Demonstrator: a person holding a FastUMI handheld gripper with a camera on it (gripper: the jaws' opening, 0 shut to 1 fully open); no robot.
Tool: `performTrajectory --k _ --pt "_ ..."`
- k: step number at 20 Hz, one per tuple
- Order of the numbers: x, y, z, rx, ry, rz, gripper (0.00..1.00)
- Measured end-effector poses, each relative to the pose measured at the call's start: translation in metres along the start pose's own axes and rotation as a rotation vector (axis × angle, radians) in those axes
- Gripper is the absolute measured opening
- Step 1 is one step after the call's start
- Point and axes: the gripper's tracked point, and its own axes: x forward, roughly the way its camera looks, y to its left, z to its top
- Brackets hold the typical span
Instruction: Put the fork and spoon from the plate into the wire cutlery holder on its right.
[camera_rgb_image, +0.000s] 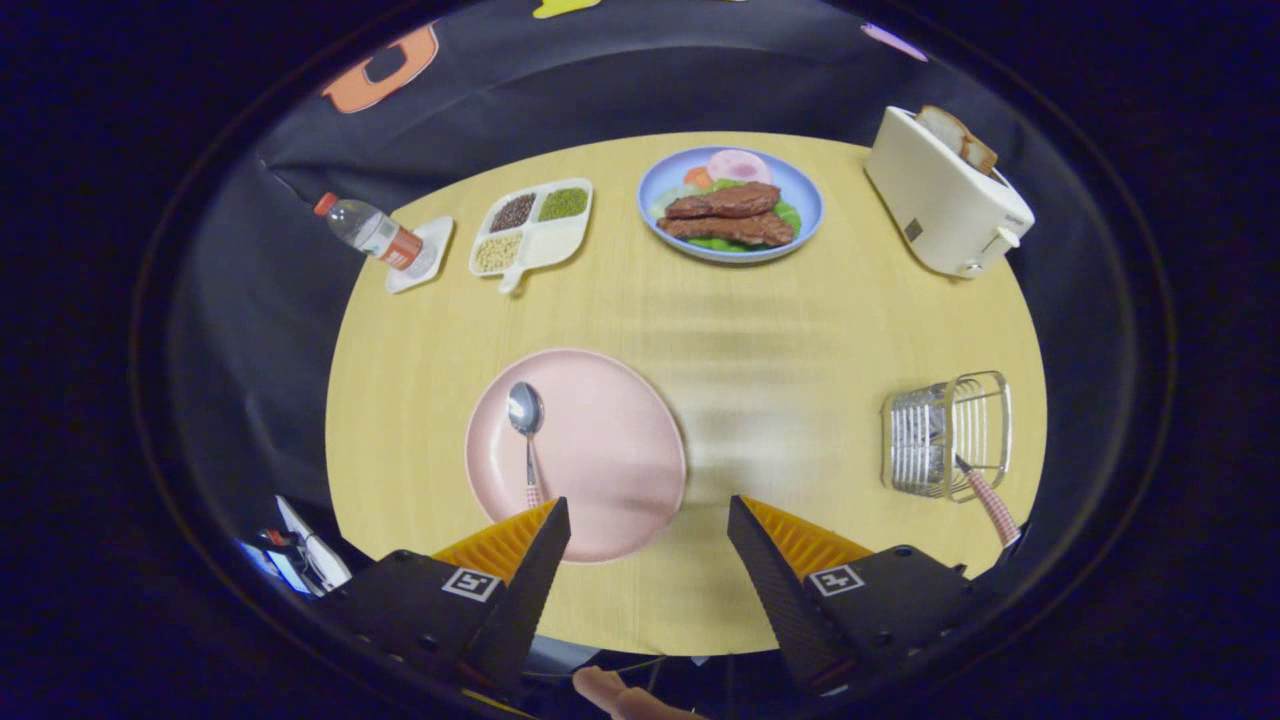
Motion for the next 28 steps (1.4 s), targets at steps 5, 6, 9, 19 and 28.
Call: performTrajectory --k 5,6,9,19,28 --pt "0.034 0.042 -0.017 -0.066 0.035 0.006 0.96" --pt "0.042 0.049 -0.018 -0.069 0.036 0.009 0.96" --pt "0.063 0.072 -0.023 -0.084 0.04 0.051 0.94" --pt "0.105 0.096 -0.026 -0.111 0.035 0.022 0.54" --pt "0.098 0.097 -0.031 -0.114 0.067 0.007 0.08"
